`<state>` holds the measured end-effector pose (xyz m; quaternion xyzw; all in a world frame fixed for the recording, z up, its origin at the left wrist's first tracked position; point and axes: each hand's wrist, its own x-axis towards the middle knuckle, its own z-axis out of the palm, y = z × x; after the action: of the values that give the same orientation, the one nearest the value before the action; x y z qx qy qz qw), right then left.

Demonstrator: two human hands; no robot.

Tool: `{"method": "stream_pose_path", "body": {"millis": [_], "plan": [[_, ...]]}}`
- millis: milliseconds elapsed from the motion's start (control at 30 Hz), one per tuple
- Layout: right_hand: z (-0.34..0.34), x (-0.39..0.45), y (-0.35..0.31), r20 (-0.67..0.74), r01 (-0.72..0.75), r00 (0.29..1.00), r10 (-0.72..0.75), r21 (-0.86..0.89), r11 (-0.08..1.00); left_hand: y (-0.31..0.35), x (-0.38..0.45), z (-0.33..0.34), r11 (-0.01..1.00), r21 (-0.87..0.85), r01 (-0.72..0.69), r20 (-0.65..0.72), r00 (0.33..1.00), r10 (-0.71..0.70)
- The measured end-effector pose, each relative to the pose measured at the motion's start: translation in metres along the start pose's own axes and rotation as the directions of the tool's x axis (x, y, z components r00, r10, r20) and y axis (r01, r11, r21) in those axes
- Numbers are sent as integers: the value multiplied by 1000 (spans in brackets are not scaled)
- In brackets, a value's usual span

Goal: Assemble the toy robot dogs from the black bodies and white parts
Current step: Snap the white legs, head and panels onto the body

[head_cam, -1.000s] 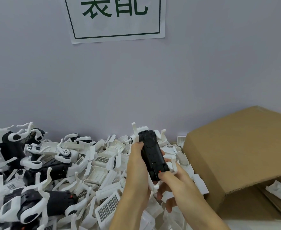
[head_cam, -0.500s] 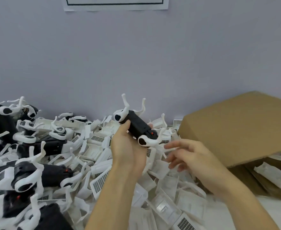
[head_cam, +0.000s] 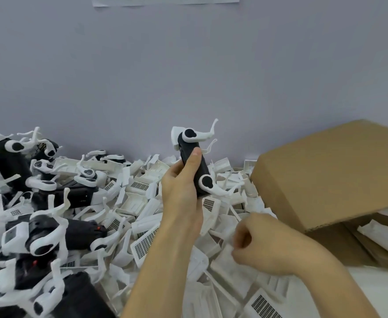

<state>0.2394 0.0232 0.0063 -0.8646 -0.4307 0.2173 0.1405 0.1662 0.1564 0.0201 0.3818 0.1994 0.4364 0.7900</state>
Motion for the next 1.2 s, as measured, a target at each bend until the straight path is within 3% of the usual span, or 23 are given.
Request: {"method": "stream_pose_path", "body": {"millis": [100,167,267,467,567,667,733,833,933,1100,1200], "plan": [[-12,-2,10,-208,61,977,-42,86,994,-2,1,1,1000,30,-7,17,1000,7],[-16,-3,12,-288,124,957,-36,293,948,-4,1,1,999,36,-4,15,1000,3],[-18,-2,11,-374,229,927,10,590,774,-4,2,-2,997,74,-1,-6,1000,1],[-22,-1,7,-419,316,886,198,860,401,-6,-3,1,940,339,-42,-32,998,56],[-22,1,11,-480,335,823,302,841,425,-7,-7,1,901,422,-102,33,995,98],[-23,2,11,-614,364,710,344,739,567,-10,-10,4,815,554,-172,108,985,135],[-22,4,10,-690,346,657,304,634,692,-13,-13,8,764,609,-212,171,976,134],[-16,6,3,-740,378,657,146,491,785,-18,-16,14,774,605,-186,256,966,33],[-13,4,-5,-740,444,670,59,463,767,-20,-18,16,778,602,-180,296,955,-8],[-14,6,-6,-682,530,731,36,600,599,-18,-19,13,736,630,-247,304,951,58],[-11,10,-5,-704,536,710,30,568,625,-20,-18,10,713,654,-250,323,946,36]]}}
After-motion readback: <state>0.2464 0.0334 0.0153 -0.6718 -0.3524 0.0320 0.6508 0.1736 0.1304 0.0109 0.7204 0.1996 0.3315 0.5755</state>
